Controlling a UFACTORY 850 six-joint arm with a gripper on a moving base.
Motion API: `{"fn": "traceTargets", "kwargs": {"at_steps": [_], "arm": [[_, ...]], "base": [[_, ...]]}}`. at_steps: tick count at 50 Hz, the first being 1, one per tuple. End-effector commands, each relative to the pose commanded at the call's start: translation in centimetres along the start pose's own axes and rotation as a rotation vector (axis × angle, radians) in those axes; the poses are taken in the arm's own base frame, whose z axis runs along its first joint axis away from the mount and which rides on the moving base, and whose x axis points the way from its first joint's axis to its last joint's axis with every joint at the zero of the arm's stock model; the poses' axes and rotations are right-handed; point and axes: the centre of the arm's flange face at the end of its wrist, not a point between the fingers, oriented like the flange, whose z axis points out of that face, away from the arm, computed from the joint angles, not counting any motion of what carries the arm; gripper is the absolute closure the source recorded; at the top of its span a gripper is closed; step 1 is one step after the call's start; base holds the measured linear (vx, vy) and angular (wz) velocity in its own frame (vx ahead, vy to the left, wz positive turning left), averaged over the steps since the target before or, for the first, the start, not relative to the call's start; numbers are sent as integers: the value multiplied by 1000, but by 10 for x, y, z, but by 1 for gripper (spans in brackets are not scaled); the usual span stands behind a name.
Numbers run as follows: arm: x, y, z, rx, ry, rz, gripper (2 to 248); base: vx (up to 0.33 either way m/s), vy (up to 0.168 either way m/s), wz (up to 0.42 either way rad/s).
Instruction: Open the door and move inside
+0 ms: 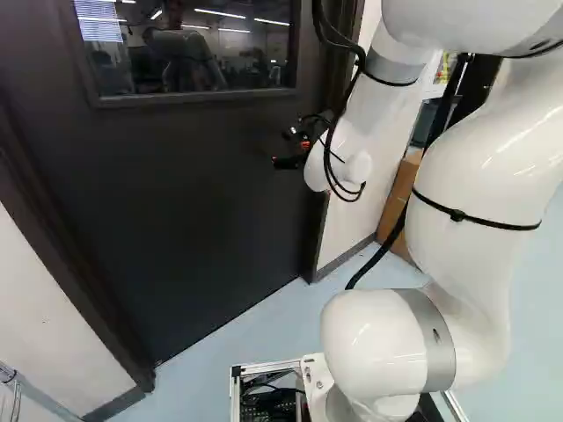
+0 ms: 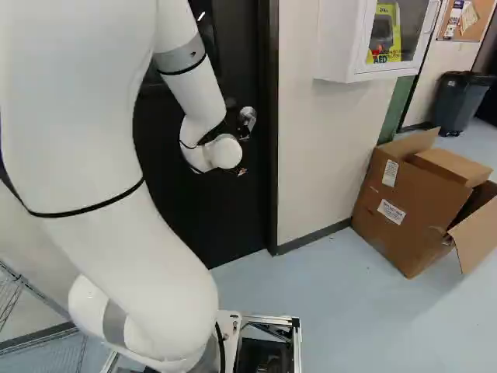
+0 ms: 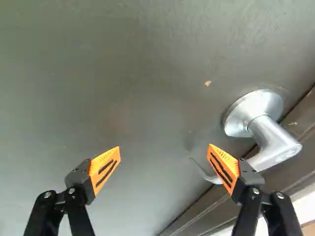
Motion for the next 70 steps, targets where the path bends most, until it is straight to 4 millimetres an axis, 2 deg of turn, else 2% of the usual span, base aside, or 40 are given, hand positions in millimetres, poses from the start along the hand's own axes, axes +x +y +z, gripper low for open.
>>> {"fn": "traceTargets", "kwargs": {"at_steps": [25, 70], "arm": [[-20, 18, 52, 10, -24, 14, 3], [-1, 11, 144, 144, 89, -92, 3]], "base": [[-2, -1, -2], [1, 0, 0]]}}
